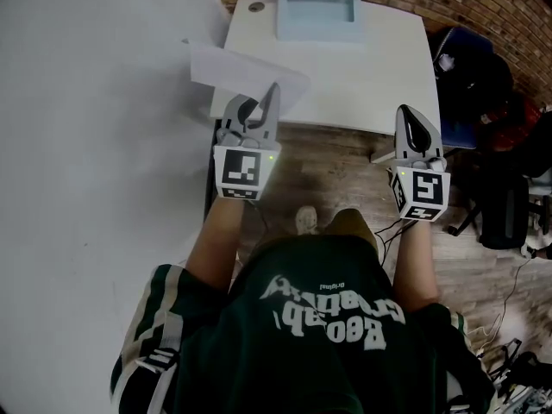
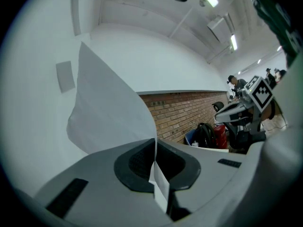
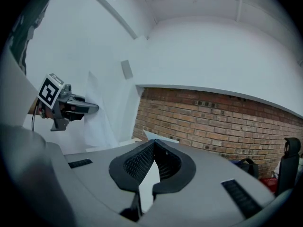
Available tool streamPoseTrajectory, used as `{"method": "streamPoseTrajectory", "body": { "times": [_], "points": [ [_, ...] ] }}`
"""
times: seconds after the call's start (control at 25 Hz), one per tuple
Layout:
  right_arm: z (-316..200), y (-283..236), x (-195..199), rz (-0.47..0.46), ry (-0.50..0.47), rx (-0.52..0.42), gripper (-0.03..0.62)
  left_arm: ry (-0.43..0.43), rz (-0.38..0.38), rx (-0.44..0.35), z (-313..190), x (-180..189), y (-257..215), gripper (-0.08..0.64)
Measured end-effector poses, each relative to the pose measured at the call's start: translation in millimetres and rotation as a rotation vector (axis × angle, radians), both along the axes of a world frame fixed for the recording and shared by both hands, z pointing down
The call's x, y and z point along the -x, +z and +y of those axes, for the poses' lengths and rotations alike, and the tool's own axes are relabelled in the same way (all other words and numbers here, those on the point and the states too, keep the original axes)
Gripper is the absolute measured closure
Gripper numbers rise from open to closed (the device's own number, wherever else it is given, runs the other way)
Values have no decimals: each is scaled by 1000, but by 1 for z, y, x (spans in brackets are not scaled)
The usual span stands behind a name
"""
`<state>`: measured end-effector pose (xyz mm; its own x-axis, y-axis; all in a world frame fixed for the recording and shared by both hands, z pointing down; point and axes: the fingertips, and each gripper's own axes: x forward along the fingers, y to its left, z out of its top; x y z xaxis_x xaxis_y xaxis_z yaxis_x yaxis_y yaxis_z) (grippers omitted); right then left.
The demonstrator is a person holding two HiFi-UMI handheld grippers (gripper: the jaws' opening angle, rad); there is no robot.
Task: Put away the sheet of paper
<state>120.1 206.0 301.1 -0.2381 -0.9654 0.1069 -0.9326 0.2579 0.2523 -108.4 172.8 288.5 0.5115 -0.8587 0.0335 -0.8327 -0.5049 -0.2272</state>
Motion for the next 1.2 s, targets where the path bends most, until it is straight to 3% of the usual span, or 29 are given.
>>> {"method": "streamPoseTrajectory", "body": {
  "times": [0.4, 1.2],
  "points": [
    [-60, 11, 8, 14, -56, 14, 598, -26, -18, 34, -39, 0, 19, 560],
    [-298, 45, -17, 34, -227, 78, 597, -151, -76, 116, -203, -53, 55, 560]
  ]
}}
